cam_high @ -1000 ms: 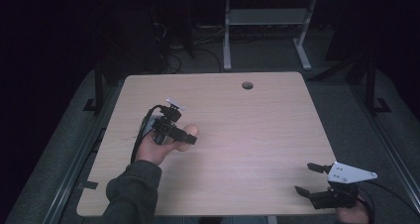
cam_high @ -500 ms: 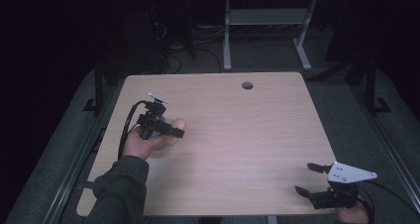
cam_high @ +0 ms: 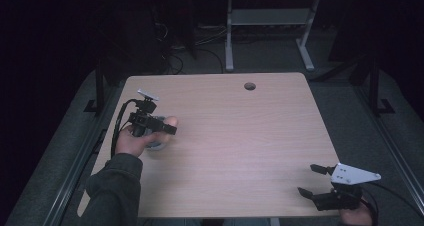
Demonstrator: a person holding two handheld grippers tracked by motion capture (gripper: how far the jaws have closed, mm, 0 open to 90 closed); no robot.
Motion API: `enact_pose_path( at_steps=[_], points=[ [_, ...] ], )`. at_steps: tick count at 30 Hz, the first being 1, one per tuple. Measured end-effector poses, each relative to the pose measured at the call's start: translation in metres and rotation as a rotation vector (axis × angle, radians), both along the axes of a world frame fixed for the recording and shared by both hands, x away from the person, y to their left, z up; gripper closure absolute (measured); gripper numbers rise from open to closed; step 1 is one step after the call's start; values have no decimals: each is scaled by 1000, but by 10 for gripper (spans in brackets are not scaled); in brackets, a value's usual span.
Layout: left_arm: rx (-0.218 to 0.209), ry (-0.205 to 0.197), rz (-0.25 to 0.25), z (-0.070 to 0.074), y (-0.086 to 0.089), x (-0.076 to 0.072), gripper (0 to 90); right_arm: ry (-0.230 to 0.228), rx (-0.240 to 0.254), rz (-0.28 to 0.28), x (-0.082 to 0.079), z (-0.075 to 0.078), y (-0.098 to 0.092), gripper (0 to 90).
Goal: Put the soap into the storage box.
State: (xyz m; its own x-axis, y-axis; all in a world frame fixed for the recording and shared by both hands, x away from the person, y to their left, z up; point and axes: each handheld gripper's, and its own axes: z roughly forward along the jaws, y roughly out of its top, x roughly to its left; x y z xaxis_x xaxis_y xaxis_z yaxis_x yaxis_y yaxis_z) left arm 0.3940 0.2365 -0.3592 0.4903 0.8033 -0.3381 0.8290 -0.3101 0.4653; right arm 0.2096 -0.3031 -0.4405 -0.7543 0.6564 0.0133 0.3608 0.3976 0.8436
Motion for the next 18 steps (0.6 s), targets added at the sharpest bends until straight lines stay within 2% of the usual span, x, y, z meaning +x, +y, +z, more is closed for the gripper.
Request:
enact_pose_path(
  at_steps=[18],
  points=[
    [14,15,93,-6,29,12,323,6,0,-1,0,-1,0,138]
  ],
)
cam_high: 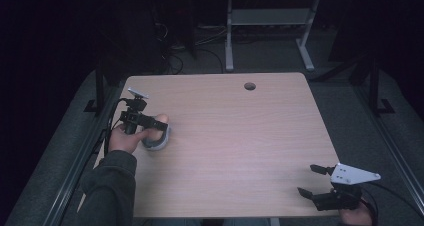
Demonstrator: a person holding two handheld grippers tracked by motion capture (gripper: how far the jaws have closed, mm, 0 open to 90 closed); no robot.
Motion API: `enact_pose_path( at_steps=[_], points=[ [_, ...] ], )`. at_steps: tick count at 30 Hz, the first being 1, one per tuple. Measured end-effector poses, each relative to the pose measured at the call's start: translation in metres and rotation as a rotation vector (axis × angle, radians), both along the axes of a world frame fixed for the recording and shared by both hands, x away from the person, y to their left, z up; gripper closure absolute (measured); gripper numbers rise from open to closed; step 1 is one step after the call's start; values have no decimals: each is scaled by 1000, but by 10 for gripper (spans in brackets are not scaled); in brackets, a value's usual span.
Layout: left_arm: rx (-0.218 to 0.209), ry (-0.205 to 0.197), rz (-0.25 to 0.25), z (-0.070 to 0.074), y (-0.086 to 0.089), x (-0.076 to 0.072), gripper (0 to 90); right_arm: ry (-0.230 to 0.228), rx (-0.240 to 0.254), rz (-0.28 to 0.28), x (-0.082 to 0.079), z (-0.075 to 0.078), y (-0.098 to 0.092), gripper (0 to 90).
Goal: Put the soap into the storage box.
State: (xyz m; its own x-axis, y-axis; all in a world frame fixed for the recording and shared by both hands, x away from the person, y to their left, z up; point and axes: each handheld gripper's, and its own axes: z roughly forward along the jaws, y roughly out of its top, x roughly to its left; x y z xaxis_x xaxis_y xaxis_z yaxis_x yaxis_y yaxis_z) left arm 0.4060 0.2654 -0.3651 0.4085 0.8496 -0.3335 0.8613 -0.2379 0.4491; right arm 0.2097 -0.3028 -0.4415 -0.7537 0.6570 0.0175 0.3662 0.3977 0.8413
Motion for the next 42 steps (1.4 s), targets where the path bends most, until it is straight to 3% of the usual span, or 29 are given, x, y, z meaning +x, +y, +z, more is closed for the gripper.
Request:
enact_pose_path(
  at_steps=[15,20,33,42],
  points=[
    [14,6,46,-4,12,7,323,4,1,0,0,0,1,138],
    [24,-5,89,-6,17,8,323,2,-3,1,0,0,1,138],
    [40,17,107,-16,20,11,322,-1,-1,3,0,0,1,138],
    [81,23,104,-20,16,13,321,0,-2,5,0,0,1,138]
  ],
)
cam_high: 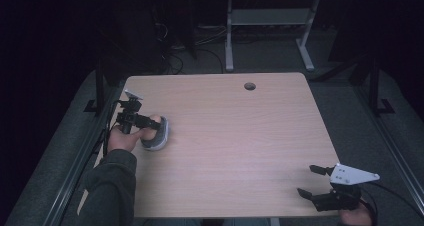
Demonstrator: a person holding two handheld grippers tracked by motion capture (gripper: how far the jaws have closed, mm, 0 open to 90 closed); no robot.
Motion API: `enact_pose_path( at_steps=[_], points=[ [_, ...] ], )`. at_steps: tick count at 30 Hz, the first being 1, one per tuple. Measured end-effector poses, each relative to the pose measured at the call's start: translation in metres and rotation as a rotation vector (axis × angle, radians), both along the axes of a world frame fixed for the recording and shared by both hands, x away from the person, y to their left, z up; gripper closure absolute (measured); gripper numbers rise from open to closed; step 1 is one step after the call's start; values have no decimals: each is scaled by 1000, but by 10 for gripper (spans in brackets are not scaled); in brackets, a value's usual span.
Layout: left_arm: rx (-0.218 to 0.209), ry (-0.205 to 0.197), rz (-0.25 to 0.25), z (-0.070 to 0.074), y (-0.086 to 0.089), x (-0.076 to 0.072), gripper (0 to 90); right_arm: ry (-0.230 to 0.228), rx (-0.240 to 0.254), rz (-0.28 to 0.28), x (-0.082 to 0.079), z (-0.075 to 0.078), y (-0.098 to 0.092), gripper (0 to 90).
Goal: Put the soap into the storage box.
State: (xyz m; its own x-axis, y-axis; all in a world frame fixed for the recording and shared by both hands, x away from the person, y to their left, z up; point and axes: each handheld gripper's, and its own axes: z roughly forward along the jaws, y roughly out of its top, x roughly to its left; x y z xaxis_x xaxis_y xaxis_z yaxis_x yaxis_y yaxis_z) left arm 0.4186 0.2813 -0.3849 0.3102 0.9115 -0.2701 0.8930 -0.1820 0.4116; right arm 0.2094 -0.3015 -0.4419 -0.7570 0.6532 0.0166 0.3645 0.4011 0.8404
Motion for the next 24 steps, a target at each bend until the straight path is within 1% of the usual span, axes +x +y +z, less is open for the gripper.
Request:
enact_pose_path(
  at_steps=[3,4,7,9,11,12,14,15,16,17,20,23,24],
  points=[
    [7,3,1,-1,-1,1,321,3,1,-3,0,0,-1,138],
    [20,2,2,-2,-3,1,321,3,1,-3,-1,0,-1,138],
    [27,4,0,-3,-4,1,320,3,1,-2,0,0,0,138],
    [44,6,0,-4,-5,2,320,4,0,-2,0,0,0,138],
    [47,10,-1,-5,-6,2,320,4,1,-3,-1,0,-1,138],
    [57,8,-5,-5,-6,3,320,3,2,-2,-1,0,-1,138],
    [55,9,-4,-6,-7,3,320,3,3,-2,-1,0,-1,138],
    [53,13,2,-6,-7,3,319,-4,1,1,0,0,-1,138],
    [60,9,-1,-6,-7,3,319,-4,1,1,0,0,-1,138],
    [66,15,-2,-7,-7,4,320,1,-2,-1,0,0,-1,138],
    [76,16,-4,-7,-7,4,319,3,-1,-1,0,0,-1,138],
    [72,15,-4,-7,-7,4,319,2,0,-2,0,0,-1,138],
    [69,16,5,-7,-7,3,319,3,0,-2,-1,0,-1,138]
  ],
)
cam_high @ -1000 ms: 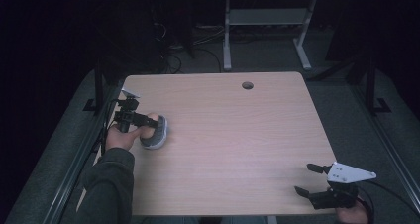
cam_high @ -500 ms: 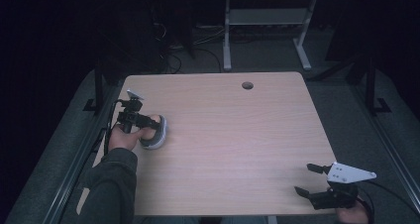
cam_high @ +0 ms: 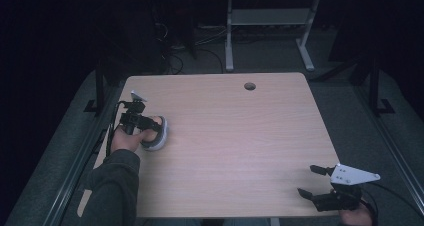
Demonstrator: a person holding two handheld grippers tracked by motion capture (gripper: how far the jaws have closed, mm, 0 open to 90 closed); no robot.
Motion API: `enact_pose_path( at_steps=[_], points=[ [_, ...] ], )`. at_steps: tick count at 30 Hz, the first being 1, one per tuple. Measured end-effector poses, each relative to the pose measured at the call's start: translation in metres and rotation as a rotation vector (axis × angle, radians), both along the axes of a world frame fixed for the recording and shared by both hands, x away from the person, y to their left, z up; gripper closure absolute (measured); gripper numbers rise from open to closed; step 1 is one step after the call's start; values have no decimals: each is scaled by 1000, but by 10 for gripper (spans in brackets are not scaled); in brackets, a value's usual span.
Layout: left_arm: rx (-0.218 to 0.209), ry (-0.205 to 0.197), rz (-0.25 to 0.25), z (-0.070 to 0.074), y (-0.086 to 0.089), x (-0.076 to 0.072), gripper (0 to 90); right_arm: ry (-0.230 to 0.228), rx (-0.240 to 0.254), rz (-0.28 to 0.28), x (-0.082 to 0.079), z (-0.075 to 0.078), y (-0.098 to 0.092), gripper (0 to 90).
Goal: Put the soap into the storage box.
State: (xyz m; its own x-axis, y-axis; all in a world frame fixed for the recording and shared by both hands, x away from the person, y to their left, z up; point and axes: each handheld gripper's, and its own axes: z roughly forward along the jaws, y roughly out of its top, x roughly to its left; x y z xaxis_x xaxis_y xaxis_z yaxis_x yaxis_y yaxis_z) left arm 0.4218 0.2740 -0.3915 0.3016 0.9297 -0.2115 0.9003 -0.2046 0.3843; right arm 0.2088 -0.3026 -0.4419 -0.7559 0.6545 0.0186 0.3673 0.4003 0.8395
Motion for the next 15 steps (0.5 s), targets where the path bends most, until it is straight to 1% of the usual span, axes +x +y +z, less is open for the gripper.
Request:
enact_pose_path(
  at_steps=[1,2,5,7,8,9,15],
  points=[
    [0,-3,0,0,0,0,319,0,0,0,0,0,0,138],
    [7,3,-10,0,0,0,318,-1,0,0,0,0,0,138],
    [9,4,-11,0,-1,1,318,-7,1,2,0,0,0,138],
    [11,5,-15,0,-1,1,318,1,2,-1,0,0,0,138],
    [10,5,-13,0,-1,1,318,-8,0,2,0,0,0,138],
    [10,5,-13,0,-1,1,318,-1,0,0,0,0,0,138],
    [21,7,-10,-1,-1,1,316,-2,1,0,0,0,0,138]
  ],
)
